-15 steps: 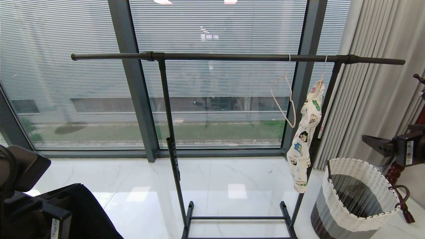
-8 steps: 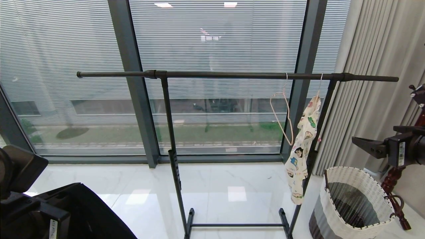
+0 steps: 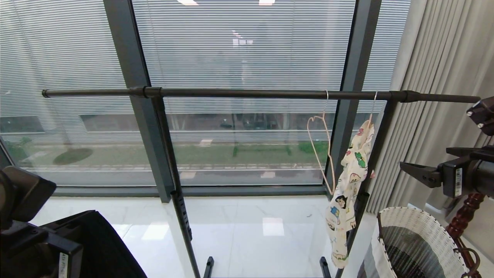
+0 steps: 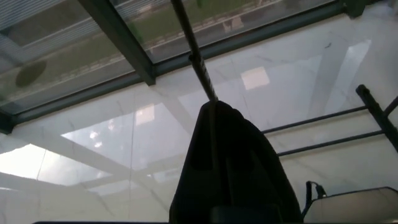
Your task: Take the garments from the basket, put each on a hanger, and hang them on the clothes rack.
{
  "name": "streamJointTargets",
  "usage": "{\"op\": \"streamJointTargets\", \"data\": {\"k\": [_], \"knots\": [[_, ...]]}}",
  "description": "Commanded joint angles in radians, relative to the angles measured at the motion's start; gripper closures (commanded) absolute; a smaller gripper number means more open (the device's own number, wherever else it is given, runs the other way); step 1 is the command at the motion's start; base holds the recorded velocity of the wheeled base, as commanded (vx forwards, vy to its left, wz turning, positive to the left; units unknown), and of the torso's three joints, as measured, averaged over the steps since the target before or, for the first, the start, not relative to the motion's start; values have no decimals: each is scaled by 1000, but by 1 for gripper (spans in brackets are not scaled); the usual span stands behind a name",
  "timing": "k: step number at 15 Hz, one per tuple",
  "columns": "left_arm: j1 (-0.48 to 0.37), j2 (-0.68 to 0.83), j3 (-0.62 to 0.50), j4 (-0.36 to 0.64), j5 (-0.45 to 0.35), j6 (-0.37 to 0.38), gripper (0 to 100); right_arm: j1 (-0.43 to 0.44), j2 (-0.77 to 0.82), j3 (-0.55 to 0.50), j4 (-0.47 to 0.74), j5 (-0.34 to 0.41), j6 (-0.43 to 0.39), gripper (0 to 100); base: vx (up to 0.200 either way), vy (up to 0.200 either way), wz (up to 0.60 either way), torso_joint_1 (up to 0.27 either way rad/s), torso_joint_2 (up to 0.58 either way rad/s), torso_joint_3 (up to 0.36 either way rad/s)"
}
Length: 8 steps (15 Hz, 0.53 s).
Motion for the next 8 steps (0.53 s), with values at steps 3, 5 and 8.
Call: {"op": "streamJointTargets", "data": {"k": [3,5,8], "knots": [[0,3,2,-25,2,0,100,25,8,-2,0,2,3,0,0,0,0,0,0,0],[0,3,2,-25,2,1,100,42,8,-2,0,4,3,0,0,0,0,0,0,0],[9,8,-5,-25,2,1,100,119,16,-7,-1,45,52,0,0,0,0,0,0,0]]}}
